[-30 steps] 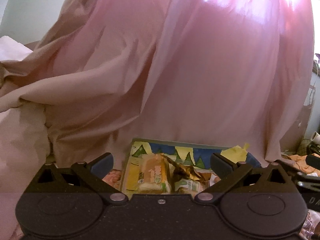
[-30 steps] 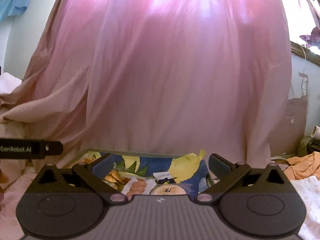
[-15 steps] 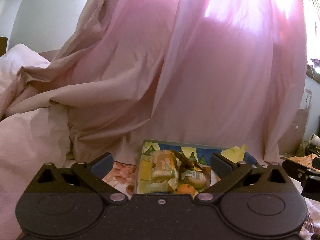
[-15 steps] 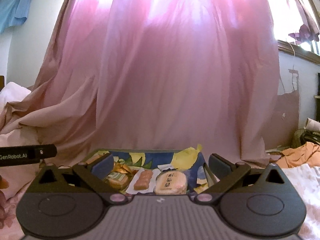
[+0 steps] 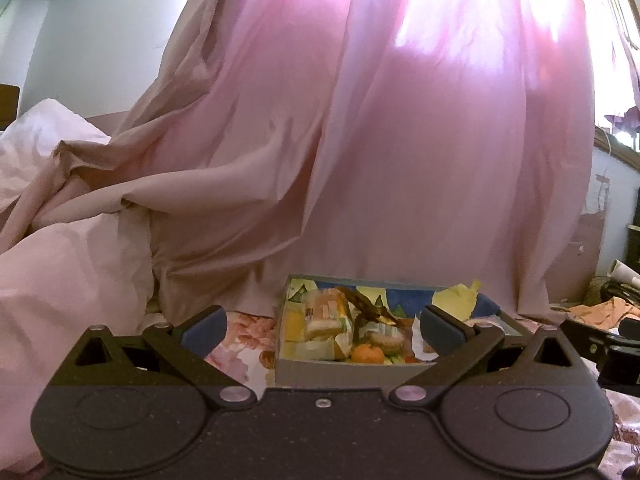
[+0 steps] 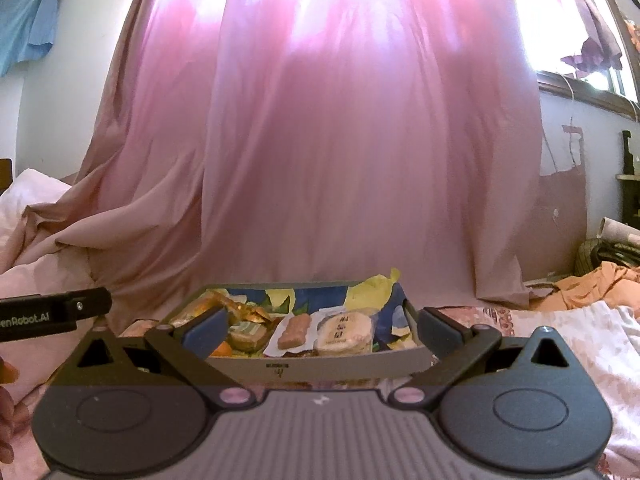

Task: Organize snacks

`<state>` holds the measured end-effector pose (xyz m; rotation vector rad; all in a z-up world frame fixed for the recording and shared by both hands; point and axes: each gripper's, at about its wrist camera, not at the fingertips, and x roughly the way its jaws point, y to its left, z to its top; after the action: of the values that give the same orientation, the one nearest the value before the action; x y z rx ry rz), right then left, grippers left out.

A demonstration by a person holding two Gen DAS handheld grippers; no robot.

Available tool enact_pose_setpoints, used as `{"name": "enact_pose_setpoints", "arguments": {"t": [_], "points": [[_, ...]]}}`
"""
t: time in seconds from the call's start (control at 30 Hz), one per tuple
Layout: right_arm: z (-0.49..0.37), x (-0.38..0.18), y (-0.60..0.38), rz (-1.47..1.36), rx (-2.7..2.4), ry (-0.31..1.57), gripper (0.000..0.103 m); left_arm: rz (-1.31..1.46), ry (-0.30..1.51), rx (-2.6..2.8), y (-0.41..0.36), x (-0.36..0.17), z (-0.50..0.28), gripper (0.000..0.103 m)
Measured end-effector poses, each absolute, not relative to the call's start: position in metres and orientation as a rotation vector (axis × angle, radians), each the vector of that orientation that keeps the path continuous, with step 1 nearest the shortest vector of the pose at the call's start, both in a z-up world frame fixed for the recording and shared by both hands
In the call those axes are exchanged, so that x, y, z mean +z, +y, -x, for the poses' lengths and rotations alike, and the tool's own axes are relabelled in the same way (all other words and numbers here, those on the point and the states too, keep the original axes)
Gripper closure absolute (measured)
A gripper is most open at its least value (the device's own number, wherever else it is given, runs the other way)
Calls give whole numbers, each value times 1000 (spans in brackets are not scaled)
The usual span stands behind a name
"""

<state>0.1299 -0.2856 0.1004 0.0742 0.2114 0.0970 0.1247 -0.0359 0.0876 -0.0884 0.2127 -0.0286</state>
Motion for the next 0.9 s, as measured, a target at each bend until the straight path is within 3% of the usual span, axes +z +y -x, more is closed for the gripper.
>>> {"name": "enact_pose_setpoints", "arguments": {"t": [0.9], "points": [[-69,70,-272,-88,109,282,0,71,287,-27,-11,54,-64,1]]}}
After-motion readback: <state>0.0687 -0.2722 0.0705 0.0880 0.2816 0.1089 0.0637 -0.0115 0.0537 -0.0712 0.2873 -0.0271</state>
